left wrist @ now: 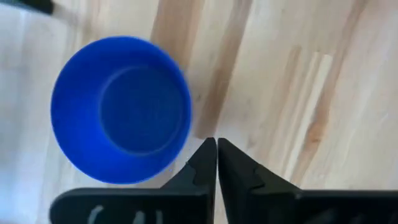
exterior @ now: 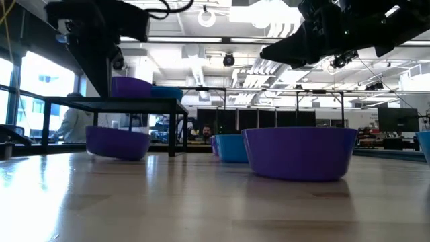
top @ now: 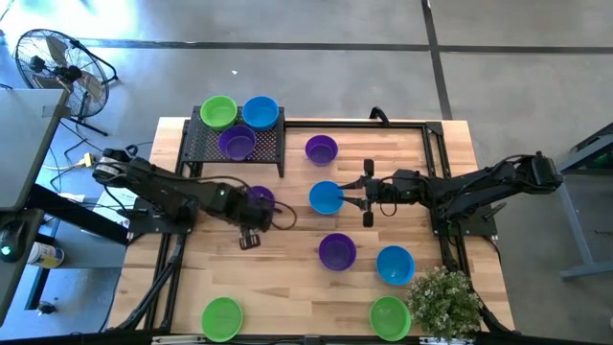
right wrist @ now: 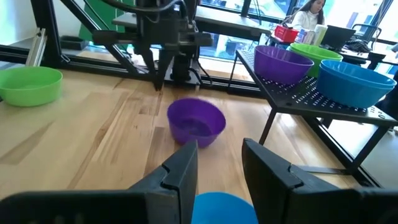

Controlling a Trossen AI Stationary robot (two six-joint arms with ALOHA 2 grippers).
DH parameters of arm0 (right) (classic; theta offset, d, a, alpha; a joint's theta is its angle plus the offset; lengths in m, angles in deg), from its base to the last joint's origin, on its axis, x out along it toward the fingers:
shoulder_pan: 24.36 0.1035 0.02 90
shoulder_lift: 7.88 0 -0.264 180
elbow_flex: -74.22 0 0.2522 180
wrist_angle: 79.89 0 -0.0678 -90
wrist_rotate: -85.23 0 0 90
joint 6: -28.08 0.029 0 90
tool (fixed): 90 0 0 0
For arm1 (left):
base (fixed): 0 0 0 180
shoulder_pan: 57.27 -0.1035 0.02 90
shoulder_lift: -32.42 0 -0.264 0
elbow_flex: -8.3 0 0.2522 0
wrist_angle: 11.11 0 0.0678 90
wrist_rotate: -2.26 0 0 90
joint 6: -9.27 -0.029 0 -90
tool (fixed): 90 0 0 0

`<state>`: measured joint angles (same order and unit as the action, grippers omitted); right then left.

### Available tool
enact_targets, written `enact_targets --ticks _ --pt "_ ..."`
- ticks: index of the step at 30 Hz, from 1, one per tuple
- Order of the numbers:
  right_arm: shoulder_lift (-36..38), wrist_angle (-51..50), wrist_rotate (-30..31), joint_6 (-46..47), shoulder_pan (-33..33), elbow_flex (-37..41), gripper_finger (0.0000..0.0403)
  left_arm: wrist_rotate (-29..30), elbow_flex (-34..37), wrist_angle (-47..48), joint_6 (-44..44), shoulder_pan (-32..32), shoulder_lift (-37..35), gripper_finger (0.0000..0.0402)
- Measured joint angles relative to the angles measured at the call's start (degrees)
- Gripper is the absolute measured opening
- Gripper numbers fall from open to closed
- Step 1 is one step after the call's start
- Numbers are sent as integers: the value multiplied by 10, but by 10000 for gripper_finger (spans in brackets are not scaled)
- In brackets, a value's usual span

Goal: Pick & Place Mini bowls
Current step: Stack the violet bowl on top of the violet bowl on the shelf

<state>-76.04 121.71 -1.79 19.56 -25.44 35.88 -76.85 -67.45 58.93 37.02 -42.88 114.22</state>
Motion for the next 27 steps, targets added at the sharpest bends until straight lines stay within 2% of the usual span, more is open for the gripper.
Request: enact_targets --ticks 6,11,14,19,27 --pt "0 0 0 -1 0 0 114 21 1 8 55 14 13 82" --pt "0 -1 -1 -1 0 0 114 28 19 5 36 14 40 156" --pt "0 -5 -2 -1 0 0 114 29 34 -9 23 14 62 179" --pt "0 -5 -2 -1 0 0 114 48 62 -48 10 7 92 175" --pt "0 -5 -2 -2 0 0 114 76 64 -70 -23 -28 120 120"
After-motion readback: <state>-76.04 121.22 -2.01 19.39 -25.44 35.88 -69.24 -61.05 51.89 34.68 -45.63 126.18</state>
